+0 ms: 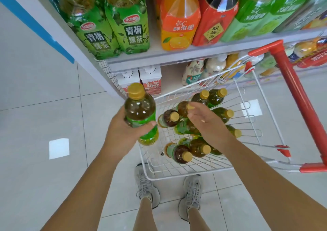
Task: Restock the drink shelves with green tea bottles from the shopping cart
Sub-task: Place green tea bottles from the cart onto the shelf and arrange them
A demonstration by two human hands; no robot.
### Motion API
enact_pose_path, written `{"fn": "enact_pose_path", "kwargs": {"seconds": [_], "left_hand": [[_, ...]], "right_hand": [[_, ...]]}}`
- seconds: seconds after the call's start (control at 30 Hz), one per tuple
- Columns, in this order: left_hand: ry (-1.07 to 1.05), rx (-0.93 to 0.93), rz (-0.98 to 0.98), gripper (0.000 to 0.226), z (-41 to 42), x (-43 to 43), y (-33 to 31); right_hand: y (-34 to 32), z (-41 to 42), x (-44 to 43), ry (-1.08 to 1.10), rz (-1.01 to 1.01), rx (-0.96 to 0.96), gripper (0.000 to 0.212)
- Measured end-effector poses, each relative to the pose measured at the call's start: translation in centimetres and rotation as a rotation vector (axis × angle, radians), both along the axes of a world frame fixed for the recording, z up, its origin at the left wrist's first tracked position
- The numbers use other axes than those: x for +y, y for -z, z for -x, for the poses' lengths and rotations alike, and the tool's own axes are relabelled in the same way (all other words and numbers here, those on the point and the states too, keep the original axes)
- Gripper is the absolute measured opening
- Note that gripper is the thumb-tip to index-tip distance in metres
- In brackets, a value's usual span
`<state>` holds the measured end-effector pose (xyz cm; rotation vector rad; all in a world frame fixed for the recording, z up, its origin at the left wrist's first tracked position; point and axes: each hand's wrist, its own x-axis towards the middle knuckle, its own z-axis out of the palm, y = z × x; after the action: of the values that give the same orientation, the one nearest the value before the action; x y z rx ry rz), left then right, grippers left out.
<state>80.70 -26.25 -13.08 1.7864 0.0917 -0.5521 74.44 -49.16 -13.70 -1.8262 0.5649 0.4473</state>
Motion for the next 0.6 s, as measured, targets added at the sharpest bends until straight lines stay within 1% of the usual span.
{"fn": "enact_pose_path", "kwargs": {"seconds": [0.1, 0.17, 0.27, 0.33, 0.4, 0.47, 0.53, 0.6], "left_hand": [[-0.057, -0.017, 0.008, 0.054, -0.9, 1.6, -1.0], [-0.057, -0.008, -0.013, 0.051, -1.2, 2.1, -1.2], [-0.056, 0.014, -0.015, 0.049, -1.5, 2.6, -1.3], [-0.050, 0.022, -0.018, 0.050, -1.3, 2.7, -1.4], [-0.042, 0.035, -0.008, 0.051, -1.1, 2.7, -1.6], [-0.027, 0.046, -0.003, 0.050, -1.1, 2.8, -2.1], [-0.028, 0.055, 0.002, 0.049, -1.0, 2.6, -2.9], [-0.045, 0.050, 0.027, 0.048, -0.9, 2.1, -4.4]], "right_hand": [[4.6, -0.3, 1.7, -0.036, 0.112, 0.126, 0.056], [6.8, -0.6, 3.1, -0.055, 0.195, 0.108, 0.062], [7.8, -1.5, 4.9, -0.054, 0.436, 0.077, 0.056], [8.0, -1.7, 5.4, -0.019, 0.502, 0.062, 0.048], [7.7, -1.3, 5.5, -0.008, 0.488, 0.024, 0.040], [6.4, -1.0, 5.1, 0.049, 0.394, -0.030, 0.038], [3.5, -1.1, 4.6, 0.115, 0.265, -0.087, 0.033], [-0.3, -1.5, 3.7, 0.096, 0.225, -0.182, 0.023]]}}
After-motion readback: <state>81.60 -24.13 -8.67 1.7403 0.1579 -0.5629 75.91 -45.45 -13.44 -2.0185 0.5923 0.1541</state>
